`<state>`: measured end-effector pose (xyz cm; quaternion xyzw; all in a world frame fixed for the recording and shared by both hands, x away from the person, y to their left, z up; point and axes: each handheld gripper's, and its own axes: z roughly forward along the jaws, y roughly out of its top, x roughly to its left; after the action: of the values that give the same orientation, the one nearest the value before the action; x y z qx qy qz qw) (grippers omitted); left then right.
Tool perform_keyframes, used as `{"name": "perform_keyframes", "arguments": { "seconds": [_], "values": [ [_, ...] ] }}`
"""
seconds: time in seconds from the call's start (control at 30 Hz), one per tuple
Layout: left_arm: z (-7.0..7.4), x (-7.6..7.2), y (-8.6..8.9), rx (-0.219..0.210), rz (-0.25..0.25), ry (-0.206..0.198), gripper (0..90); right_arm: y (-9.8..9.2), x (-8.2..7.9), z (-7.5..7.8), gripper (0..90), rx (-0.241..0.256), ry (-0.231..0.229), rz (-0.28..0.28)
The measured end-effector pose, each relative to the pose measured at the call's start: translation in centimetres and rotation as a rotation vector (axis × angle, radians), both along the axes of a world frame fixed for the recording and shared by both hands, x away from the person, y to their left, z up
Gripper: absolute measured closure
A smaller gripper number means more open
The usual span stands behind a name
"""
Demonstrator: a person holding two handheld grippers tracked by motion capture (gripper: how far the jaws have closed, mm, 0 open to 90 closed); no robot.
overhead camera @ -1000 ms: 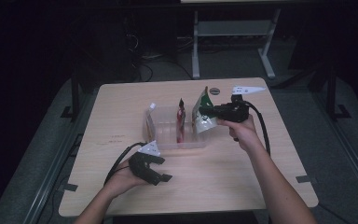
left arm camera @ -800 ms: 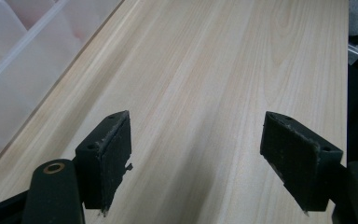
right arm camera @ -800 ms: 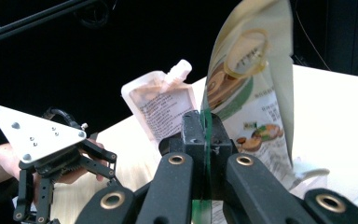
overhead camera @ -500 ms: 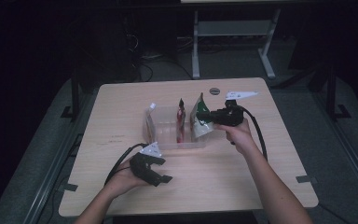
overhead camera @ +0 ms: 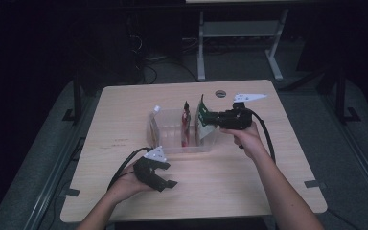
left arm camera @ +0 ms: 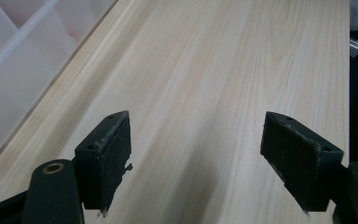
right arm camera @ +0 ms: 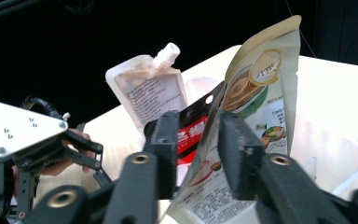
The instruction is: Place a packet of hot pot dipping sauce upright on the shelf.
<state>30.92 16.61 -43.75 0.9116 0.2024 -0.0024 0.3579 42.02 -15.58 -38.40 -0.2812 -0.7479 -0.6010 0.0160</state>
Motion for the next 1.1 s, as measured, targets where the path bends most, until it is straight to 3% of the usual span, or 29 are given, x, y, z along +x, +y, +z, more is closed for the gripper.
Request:
{"name": "perform_keyframes", "arguments": {
  "seconds": [0.1, 0.17, 0.3, 0.77, 0.93, 1.1],
  "values": [
    [0.1, 0.1, 0.0, -0.008, 0.001, 0.001, 24.1, 0.0, -0.6, 0.4, 45.1, -0.028, -0.017, -0.008],
    [0.1, 0.1, 0.1, -0.009, -0.001, 0.001, 23.9, 0.1, -1.0, 0.8, 37.3, -0.083, -0.035, -0.028],
    [0.3, 0.1, 0.1, -0.005, 0.005, -0.004, 23.4, -0.1, -1.6, 1.1, 27.1, -0.146, -0.065, -0.034],
    [1.1, -0.4, 1.0, -0.023, 0.019, -0.055, 22.6, -2.6, -5.5, 0.6, 22.6, -0.197, -0.083, -0.043],
    [1.4, -0.8, 1.8, -0.028, 0.037, -0.062, 22.3, -3.6, -6.8, 0.3, 22.2, -0.201, -0.099, -0.060],
    [1.5, -1.5, 3.2, -0.033, 0.066, -0.066, 22.1, -4.0, -8.2, -0.3, 22.1, -0.239, -0.109, -0.053]
  ]
}}
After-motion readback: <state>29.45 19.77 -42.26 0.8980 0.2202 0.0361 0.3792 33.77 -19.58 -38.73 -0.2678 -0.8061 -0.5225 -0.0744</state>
